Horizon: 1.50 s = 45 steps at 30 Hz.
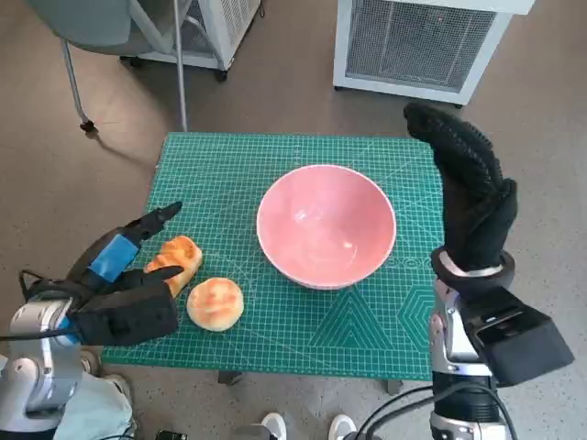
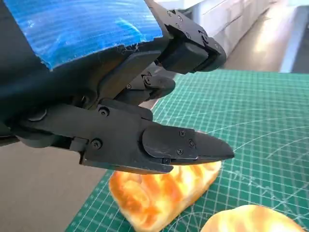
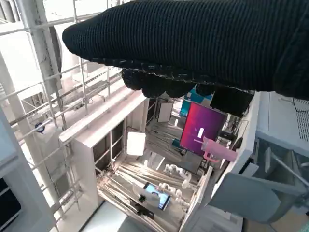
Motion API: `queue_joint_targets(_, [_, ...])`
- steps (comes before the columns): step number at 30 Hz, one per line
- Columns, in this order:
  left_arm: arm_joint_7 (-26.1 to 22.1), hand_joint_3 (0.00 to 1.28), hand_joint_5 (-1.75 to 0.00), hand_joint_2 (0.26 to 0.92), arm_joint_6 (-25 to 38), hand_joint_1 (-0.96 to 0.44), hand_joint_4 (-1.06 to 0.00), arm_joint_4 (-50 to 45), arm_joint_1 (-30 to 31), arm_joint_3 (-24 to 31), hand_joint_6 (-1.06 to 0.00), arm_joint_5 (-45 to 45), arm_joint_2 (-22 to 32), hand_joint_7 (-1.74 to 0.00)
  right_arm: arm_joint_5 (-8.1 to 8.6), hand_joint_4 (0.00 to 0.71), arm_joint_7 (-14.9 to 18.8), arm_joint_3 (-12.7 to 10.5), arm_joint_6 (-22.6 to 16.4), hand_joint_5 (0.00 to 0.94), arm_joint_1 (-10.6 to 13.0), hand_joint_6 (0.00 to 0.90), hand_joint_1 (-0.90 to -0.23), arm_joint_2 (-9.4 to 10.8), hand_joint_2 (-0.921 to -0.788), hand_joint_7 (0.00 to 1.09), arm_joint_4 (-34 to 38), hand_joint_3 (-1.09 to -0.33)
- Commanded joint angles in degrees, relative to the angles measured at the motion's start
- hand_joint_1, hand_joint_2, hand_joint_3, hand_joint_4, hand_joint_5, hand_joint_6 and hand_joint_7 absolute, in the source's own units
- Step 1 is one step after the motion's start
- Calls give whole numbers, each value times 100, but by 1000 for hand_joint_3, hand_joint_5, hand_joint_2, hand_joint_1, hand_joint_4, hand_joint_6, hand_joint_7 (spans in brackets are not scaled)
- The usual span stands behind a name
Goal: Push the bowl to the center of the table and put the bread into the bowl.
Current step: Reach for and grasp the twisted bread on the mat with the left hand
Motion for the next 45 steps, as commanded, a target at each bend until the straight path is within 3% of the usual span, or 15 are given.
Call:
queue_joint_targets(1, [-39, 211, -2, 921, 278, -621, -296, -175, 121, -97, -278, 153, -111, 0, 20, 344, -59, -26, 79, 15, 144, -1, -430, 3, -921, 781, 1, -650])
queue_joint_targets(19, [136, 236, -1, 921, 900, -678, -296, -253, 320, -413, -261, 710, -420, 0, -22, 342, -143, -4, 96, 16, 132, -1, -418, 44, -921, 770, 50, -652])
queue_joint_targets(34, [597, 178, -2, 921, 1309, -681, -295, 626, -19, -816, -262, 870, -964, -1, 32, 340, -134, -2, 128, 17, 105, -1, -420, 85, -921, 768, 97, -655])
queue_joint_targets(38, [691, 103, -4, 921, 1379, -653, -300, 882, -103, -901, -261, 867, -1070, -1, 77, 339, -110, -3, 148, 17, 105, -1, -421, 82, -921, 767, 90, -655])
queue_joint_targets(45, [768, 11, -26, 855, 1368, -465, -345, 1227, -199, -1004, -294, 796, -1097, -18, 84, 338, -103, 20, 169, 18, 111, -1, -422, 94, -921, 767, 70, -655])
